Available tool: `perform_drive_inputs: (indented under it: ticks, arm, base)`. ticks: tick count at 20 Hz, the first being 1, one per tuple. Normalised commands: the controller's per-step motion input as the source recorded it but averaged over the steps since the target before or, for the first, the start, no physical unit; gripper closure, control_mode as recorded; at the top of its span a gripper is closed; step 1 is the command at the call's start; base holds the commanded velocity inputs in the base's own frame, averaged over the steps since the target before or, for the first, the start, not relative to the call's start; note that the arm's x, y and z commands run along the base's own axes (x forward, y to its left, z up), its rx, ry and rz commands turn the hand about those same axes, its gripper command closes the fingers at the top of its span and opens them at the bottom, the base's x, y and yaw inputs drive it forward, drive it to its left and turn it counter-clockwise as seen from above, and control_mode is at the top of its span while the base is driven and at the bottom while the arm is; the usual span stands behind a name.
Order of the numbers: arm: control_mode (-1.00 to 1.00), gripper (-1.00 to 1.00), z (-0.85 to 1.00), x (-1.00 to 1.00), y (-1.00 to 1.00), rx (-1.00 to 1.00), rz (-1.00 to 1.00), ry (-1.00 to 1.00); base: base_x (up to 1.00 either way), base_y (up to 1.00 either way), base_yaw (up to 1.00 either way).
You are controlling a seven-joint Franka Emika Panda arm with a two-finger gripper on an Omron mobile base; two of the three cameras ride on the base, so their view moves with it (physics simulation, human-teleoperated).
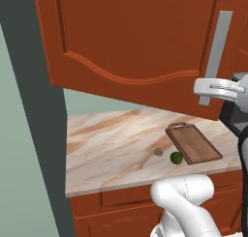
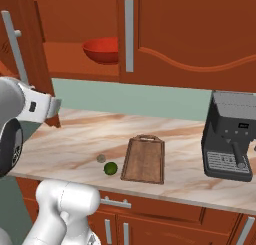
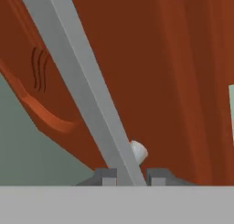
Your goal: Open the cabinet. Place the bowl and condiment on the counter. Then place the lime and garlic on the cutting board.
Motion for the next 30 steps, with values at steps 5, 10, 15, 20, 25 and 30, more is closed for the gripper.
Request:
perform_drive_inputs:
  ticks: [5, 10, 15, 20, 25, 30]
  arm:
    - [-1.0, -1.0, -0.03, -0.76, 0.0, 0.0, 0.0, 0.01]
    - [-1.0, -1.0, -0.04, -1.0, -0.1, 0.04, 0.0, 0.0]
    - [-1.0, -1.0, 0.13, -0.96, -0.34, 0.11, 0.0, -0.01]
    - [-1.0, -1.0, 0.2, -0.24, -0.44, 0.17, 0.0, 0.0]
    - [-1.0, -1.0, 0.04, 0.02, -0.35, 0.19, 0.05, 0.03]
    - [-1.0, -1.0, -0.04, 0.0, -0.59, 0.17, 0.21, 0.05]
  base:
    - [0.0, 0.0, 0.0]
    - [0.0, 0.0, 0.0]
    - [0.0, 0.0, 0.0]
    - [0.0, 0.0, 0.0]
    - [0.0, 0.0, 0.0]
    - [0.0, 0.0, 0.0]
